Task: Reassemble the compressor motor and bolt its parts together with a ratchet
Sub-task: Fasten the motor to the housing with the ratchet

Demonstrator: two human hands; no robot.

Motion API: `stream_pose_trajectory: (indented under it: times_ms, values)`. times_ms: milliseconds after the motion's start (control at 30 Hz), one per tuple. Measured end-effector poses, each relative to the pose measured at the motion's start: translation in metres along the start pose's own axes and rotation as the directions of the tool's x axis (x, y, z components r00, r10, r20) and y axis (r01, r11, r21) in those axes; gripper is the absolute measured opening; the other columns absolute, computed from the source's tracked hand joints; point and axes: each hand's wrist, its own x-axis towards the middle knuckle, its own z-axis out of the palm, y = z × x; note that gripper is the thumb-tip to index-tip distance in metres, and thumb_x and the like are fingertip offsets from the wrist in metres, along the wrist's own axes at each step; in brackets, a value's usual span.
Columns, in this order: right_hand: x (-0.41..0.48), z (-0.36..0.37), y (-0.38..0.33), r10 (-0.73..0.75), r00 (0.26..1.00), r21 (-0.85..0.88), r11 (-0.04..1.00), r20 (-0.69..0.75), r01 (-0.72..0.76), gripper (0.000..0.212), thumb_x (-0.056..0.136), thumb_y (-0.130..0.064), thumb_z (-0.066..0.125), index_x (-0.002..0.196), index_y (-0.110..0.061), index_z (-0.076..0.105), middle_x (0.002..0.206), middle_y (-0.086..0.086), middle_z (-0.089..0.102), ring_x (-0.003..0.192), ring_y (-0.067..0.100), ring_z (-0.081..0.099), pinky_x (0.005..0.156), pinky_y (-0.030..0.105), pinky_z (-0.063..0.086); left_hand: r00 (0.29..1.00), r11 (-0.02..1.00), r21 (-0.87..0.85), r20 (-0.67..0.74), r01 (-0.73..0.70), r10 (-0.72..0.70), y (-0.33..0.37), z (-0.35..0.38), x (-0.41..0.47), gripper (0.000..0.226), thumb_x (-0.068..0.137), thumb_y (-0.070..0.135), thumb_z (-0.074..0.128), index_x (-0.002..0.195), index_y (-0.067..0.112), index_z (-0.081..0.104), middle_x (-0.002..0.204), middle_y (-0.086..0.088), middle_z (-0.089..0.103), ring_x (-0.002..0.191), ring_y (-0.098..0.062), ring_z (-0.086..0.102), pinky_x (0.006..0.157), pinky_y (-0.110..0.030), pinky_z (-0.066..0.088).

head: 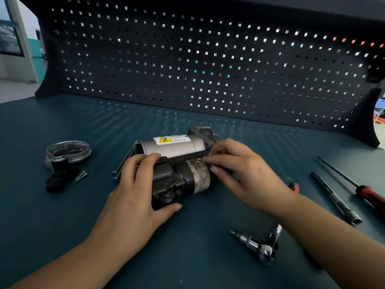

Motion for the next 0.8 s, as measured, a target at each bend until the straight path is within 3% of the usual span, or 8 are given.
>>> stream_pose_trajectory:
  times_ms: [100, 233, 400, 567, 633, 733, 800]
  values:
    - [0.0008, 0.0004, 0.0005, -0.005, 1.000, -0.004, 1.000, -0.031, 0.005, 0.015, 0.083, -0.008, 0.062, 0.092, -0.001, 0.072, 0.093, 0.009, 0.060, 0.079, 0.024, 0.060, 0.067, 0.042, 0.053, 1.000, 1.000, 0.000, 0.004, -0.006, 0.006, -0.0015, -0.0001, 0.0004, 0.090, 0.056, 0.044, 0.084, 0.130, 0.036, 0.032, 0.117, 0.027, 0.021, 0.094, -0.006, 0.044, 0.082, -0.028, 0.043]
    - [0.0009, 0.0020, 0.0013, 0.024, 0.999, 0.023, 0.999, -0.042, -0.023, 0.012, 0.079, -0.005, 0.072, 0.088, 0.000, 0.067, 0.095, 0.008, 0.056, 0.079, 0.024, 0.058, 0.068, 0.042, 0.052, 1.000, 1.000, 0.004, 0.006, -0.005, 0.005, -0.0016, -0.0002, -0.0005, 0.090, 0.057, 0.046, 0.083, 0.130, 0.037, 0.032, 0.121, 0.024, 0.023, 0.093, -0.007, 0.043, 0.081, -0.027, 0.043]
    - [-0.0009, 0.0036, 0.0014, 0.008, 0.999, 0.023, 1.000, -0.044, -0.007, 0.024, 0.086, -0.013, 0.061, 0.105, -0.001, 0.068, 0.105, 0.008, 0.058, 0.093, 0.024, 0.059, 0.078, 0.043, 0.052, 1.000, 1.000, -0.005, 0.008, -0.012, 0.012, -0.0012, -0.0003, 0.0000, 0.088, 0.057, 0.045, 0.083, 0.128, 0.039, 0.030, 0.113, 0.031, 0.017, 0.093, -0.007, 0.043, 0.080, -0.026, 0.042]
    - [0.0004, 0.0023, 0.0024, 0.021, 0.999, 0.034, 0.999, -0.034, -0.019, 0.009, 0.081, -0.004, 0.069, 0.087, 0.002, 0.065, 0.093, 0.009, 0.056, 0.079, 0.024, 0.058, 0.071, 0.032, 0.047, 1.000, 1.000, 0.008, 0.005, -0.012, 0.012, -0.0012, 0.0001, -0.0002, 0.088, 0.057, 0.044, 0.084, 0.127, 0.038, 0.031, 0.115, 0.028, 0.021, 0.092, -0.007, 0.043, 0.079, -0.023, 0.040]
    - [0.0007, 0.0020, 0.0022, 0.048, 0.998, 0.042, 0.998, -0.031, -0.047, 0.016, 0.080, -0.008, 0.073, 0.090, 0.001, 0.064, 0.096, 0.007, 0.055, 0.081, 0.022, 0.057, 0.073, 0.030, 0.046, 1.000, 1.000, 0.011, 0.003, -0.013, 0.013, -0.0009, 0.0000, -0.0004, 0.088, 0.057, 0.043, 0.084, 0.127, 0.038, 0.031, 0.115, 0.027, 0.022, 0.091, -0.006, 0.043, 0.078, -0.023, 0.039]
    - [0.0009, 0.0032, 0.0011, 0.015, 1.000, -0.010, 1.000, -0.025, -0.015, 0.022, 0.085, -0.011, 0.063, 0.102, 0.001, 0.068, 0.102, 0.010, 0.059, 0.090, 0.024, 0.059, 0.081, 0.029, 0.048, 1.000, 1.000, 0.014, 0.003, -0.015, 0.015, -0.0010, -0.0004, -0.0002, 0.088, 0.057, 0.044, 0.084, 0.125, 0.041, 0.029, 0.123, 0.021, 0.025, 0.090, -0.007, 0.043, 0.077, -0.024, 0.040]
    - [0.0014, 0.0045, 0.0012, 0.001, 1.000, -0.021, 1.000, -0.028, -0.002, 0.016, 0.084, -0.007, 0.063, 0.094, 0.003, 0.070, 0.095, 0.011, 0.061, 0.084, 0.026, 0.061, 0.078, 0.025, 0.047, 1.000, 1.000, 0.016, 0.002, -0.014, 0.014, -0.0013, -0.0002, 0.0000, 0.088, 0.057, 0.044, 0.084, 0.125, 0.040, 0.029, 0.124, 0.019, 0.025, 0.091, -0.008, 0.044, 0.077, -0.025, 0.041]
